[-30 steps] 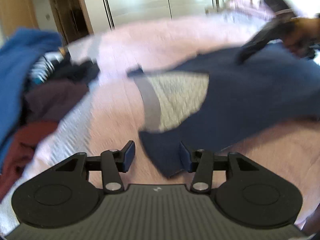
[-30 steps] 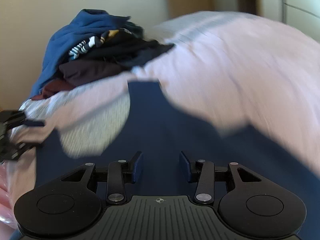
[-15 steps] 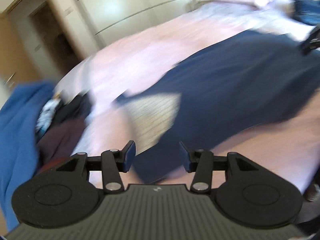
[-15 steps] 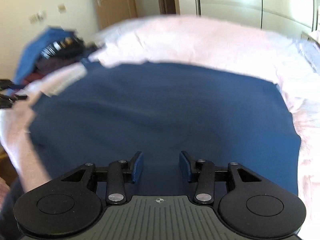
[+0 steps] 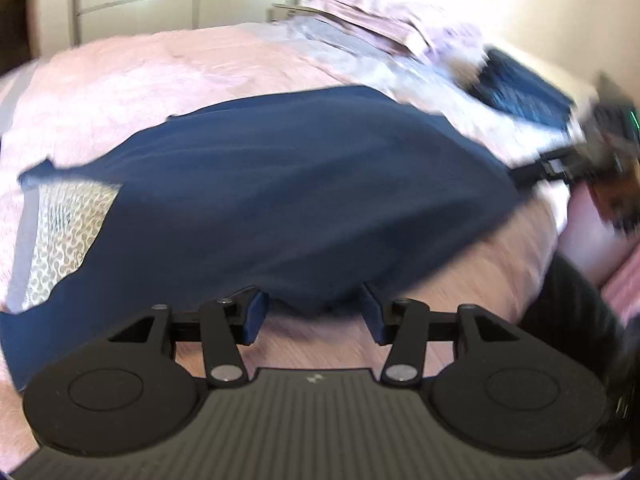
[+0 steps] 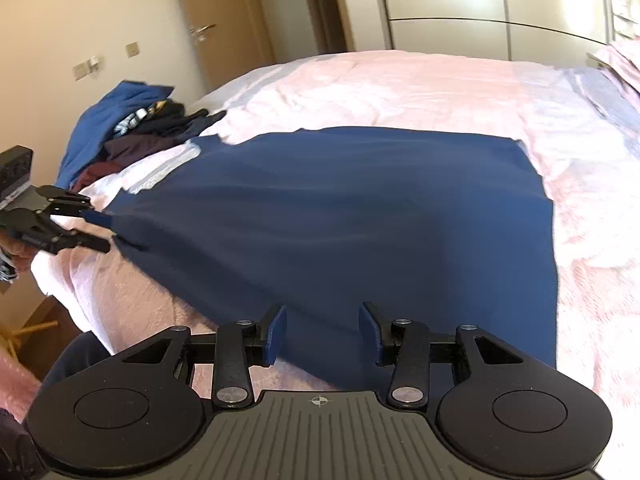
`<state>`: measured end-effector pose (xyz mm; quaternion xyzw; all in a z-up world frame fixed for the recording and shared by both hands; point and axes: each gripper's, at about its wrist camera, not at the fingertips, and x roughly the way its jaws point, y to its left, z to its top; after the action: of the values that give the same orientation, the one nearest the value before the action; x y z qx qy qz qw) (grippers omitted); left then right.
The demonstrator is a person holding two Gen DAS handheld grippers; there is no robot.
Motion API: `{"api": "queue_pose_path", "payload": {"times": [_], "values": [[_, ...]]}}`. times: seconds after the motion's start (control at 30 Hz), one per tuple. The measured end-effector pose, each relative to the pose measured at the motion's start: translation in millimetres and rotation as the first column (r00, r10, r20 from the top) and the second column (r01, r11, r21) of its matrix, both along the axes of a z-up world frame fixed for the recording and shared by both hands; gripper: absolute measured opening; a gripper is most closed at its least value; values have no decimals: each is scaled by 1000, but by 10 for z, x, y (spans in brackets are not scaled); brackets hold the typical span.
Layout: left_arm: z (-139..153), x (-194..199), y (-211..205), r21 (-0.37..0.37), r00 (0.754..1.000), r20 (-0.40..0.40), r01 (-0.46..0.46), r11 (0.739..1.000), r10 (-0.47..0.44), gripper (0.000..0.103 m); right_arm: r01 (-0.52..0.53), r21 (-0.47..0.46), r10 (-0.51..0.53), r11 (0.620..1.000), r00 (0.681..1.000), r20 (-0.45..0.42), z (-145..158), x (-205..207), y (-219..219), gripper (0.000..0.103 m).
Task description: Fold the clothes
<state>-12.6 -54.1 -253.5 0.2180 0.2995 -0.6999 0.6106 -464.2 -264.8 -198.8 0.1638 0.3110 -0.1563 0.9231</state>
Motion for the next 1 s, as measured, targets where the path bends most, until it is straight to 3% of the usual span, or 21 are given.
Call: {"api": "queue_pose_path", "payload": {"times": [0.1,0.17,0.3,0.43,0.57,0.63,0.83,1.0], "values": [[-47,260,-75,-22,985,-165,-50,999,45,46,20,-4,-20,1000,1000,1,-12,45,-77,44],[-96,313,-107,-16,967,-255,-11,1000,7,47,30,-5,-30,1000,1000,-2,-34,78,-94,44],[-195,415,-169,-14,902,-427,70,997,-69,50,35,20,-35,999,999,2,-74,174,-149,44],[-297,385,-329,-4,856,-501,145,989,-127,50,16,21,-16,1000,1000,-14,-119,307,-149,44],[-148,290,-250,-9,823,-494,317,948,-280,44,2,8,-2,1000,1000,-15,-98,341,-93,44],[-63,311,-163,-12,835,-467,325,946,-292,44,5,-2,-5,1000,1000,-10,-78,308,-66,44],[-74,371,-77,41,900,-381,246,968,-213,44,20,20,-19,1000,1000,-4,-114,202,-61,44],[-48,409,44,70,939,-318,162,984,-132,44,82,159,-81,984,997,-13,-286,-76,-193,44]]}}
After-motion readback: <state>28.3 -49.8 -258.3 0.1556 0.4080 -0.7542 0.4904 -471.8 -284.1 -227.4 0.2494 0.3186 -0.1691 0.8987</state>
